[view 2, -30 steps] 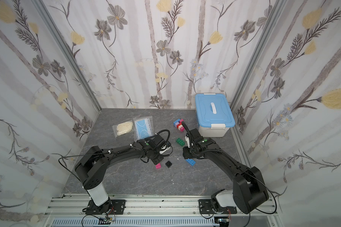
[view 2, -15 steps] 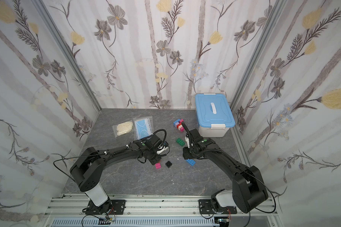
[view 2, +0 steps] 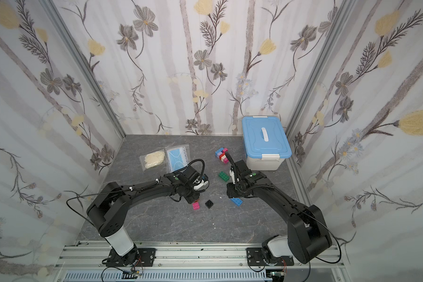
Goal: Assemble the letter p with lego
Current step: Assemble the lego brick with the lego brick.
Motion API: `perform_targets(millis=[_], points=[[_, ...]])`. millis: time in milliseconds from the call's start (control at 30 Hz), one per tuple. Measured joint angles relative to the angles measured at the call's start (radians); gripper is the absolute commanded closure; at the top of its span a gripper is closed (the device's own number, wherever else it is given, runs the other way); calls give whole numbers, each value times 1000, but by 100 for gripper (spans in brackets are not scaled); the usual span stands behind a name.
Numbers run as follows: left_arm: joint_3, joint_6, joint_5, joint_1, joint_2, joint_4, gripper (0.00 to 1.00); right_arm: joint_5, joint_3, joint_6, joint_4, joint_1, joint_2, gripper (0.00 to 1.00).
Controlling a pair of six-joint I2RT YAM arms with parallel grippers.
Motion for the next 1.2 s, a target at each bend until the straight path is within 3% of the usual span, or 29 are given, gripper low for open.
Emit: perform_targets(millis=[600,700,867,1200], points=[[26,-18,42,6,74,71,87,-14,-3,0,6,0,10,47],[31,-23,42,6,77,73,81,-14,-8,0,4,0,0,46],[36,-27,40,5,67,68,59,-14,-9,-1,4,-4,-16,45],[113,-33,26,5,21,-52,40,-3,25,-24,-24,-14,-29,42]])
